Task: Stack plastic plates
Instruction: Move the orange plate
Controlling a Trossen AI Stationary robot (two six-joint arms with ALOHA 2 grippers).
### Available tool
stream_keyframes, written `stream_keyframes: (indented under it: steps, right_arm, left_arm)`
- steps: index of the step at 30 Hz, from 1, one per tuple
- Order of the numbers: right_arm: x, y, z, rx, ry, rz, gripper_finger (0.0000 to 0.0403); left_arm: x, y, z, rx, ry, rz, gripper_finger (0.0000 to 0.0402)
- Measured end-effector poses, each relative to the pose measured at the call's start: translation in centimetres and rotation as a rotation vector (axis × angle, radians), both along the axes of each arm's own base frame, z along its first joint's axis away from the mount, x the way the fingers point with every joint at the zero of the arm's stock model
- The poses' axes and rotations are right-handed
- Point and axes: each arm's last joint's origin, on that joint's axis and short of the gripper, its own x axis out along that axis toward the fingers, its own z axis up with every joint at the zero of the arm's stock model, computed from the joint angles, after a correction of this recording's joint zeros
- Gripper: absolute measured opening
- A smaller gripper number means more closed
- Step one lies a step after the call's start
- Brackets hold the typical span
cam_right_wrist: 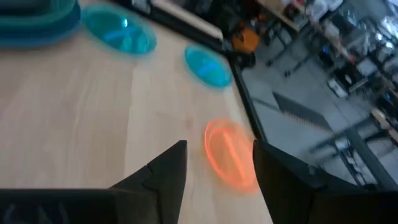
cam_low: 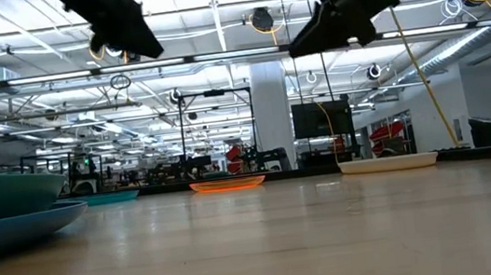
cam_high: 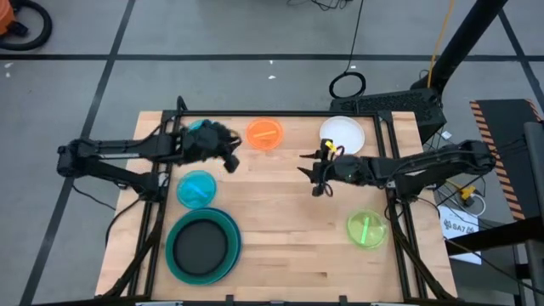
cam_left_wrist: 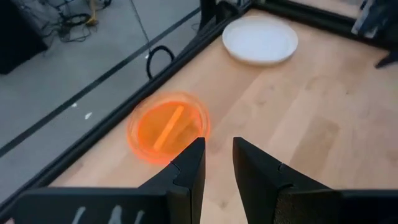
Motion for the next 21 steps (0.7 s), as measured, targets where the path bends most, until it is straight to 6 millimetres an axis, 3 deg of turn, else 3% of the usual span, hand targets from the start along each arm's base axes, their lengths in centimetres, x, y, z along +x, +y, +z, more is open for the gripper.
stream_keyframes:
  steps: [5,11,18,21]
  right_arm:
    - [0.0,-1.9,0.5,0.008,-0.032,0.034,0.0176]
    - [-0.1,-4.0,0.9,0.004,-0.077,-0.030,0.0176]
    - [-0.1,-5.6,2.0,-0.036,-0.190,-0.113,0.0176]
    - [-0.4,-6.4,2.5,-0.110,-0.222,-0.271,0.0176]
  left_arm:
    - [1.3,4.6,-1.8,-0.049,0.038,-0.035,0.0088]
    - [1.4,9.8,-4.5,-0.127,0.091,0.044,0.0088]
    - [0.9,13.7,-6.8,-0.196,0.098,0.159,0.0087]
    - [0.8,14.8,-8.1,-0.239,0.118,0.207,0.0087]
